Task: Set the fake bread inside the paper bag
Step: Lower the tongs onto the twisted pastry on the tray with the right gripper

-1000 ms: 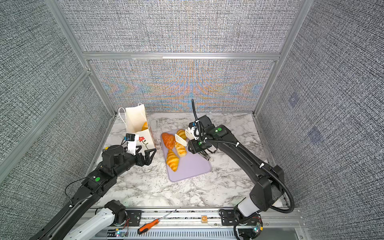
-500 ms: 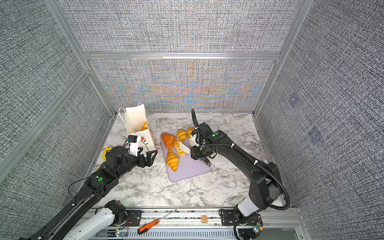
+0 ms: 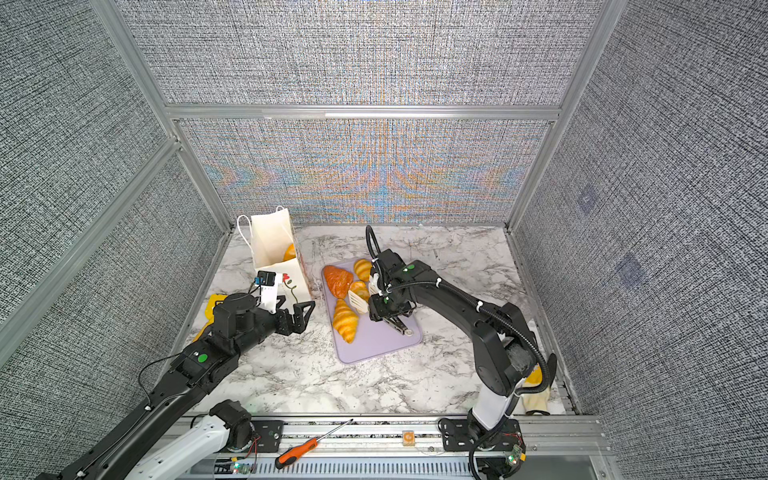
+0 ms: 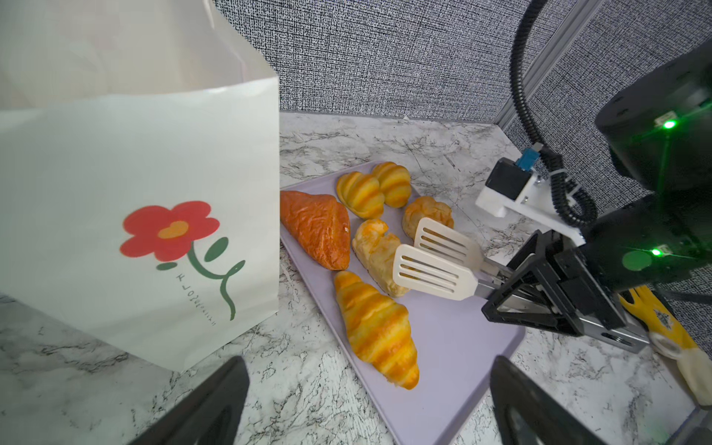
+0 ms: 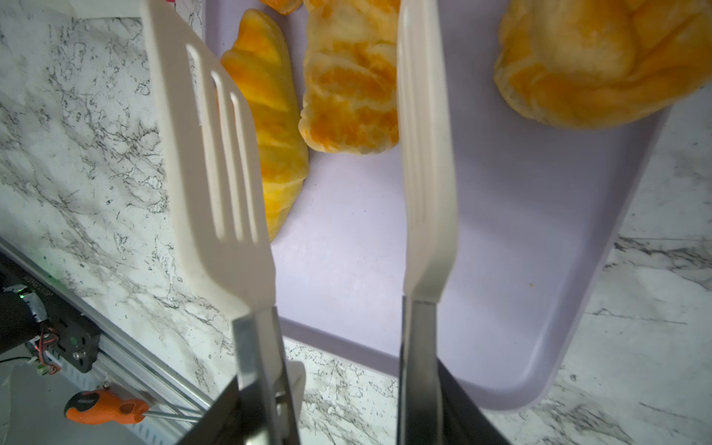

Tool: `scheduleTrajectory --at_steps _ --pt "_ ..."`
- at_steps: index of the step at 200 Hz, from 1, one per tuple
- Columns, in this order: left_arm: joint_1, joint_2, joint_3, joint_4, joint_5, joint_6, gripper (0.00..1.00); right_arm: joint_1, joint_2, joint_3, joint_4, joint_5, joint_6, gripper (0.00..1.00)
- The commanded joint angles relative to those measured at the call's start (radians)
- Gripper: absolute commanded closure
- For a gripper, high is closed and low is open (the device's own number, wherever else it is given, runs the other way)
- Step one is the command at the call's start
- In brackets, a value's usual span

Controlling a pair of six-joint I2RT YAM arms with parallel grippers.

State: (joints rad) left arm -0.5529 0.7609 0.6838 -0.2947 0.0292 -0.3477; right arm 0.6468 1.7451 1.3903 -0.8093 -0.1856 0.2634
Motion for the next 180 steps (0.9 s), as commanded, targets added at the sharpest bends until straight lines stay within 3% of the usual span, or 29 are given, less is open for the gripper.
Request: scheduleTrajectory --at_steps 1,106,180 --pt "0.001 -0.005 0.0 0.007 -0.008 0.005 0.01 0.001 0.021 0.025 -0.009 0.031 0.013 0.43" --pt "-0.001 0.005 0.003 0.014 -0.008 0.009 0.01 0.006 0.098 0.076 -0.087 0.052 -0.021 0.44" --pt "-0.001 0.002 -0.003 0.019 -0.009 0.001 0.01 -0.009 0.08 0.062 -0.142 0.074 -0.059 0.51"
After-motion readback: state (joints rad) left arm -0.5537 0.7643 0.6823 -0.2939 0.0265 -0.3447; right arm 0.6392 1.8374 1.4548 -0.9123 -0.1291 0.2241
